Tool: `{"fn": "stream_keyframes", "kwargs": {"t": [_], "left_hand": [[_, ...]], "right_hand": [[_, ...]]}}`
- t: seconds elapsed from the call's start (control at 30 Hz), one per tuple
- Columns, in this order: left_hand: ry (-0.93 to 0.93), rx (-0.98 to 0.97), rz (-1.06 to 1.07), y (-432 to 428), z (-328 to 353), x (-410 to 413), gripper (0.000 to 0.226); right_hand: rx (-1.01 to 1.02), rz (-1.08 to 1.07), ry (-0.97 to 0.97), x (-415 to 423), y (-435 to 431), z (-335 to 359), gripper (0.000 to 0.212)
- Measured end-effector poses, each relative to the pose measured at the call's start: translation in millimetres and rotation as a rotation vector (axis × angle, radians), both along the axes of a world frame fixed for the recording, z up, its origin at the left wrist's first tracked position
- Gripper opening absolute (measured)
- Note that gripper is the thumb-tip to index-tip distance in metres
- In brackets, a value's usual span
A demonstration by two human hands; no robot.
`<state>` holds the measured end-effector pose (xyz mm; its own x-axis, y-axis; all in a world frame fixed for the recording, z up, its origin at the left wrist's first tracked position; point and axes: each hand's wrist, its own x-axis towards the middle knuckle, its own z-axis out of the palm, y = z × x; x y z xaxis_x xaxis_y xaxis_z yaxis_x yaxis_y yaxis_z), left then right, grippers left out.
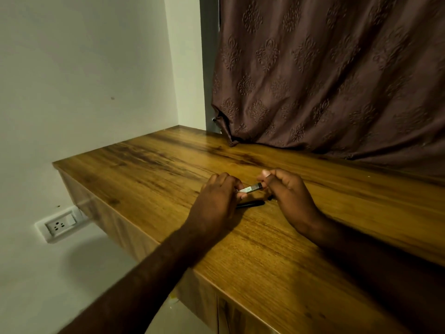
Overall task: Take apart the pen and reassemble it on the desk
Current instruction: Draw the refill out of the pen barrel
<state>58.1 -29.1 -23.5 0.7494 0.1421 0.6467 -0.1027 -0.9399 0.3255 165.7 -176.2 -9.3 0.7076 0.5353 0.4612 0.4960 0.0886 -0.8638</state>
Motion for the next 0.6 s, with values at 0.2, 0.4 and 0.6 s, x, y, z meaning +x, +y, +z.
{"fn": "stream_keyframes", "kwargs": {"t": [0.2,0.4,0.6], "left_hand": [[-0.029,-0.034,-0.016,0.9,-2.8,-1.4,0.030],[0.049,0.033,-0.012,2.8,-5.2,-2.0,0.028],[0.021,-0.069,-0.038,0.4,-1.1,-3.2,0.016]], "right_hand": [[0.026,0.045,0.036,-8.2,3.2,-2.6,0.010],[0.034,0.063,0.068,-5.4,0.9,-2.0,0.015],[0.016,0.002,0.013,-4.1,3.6,-3.1,0.018]]}}
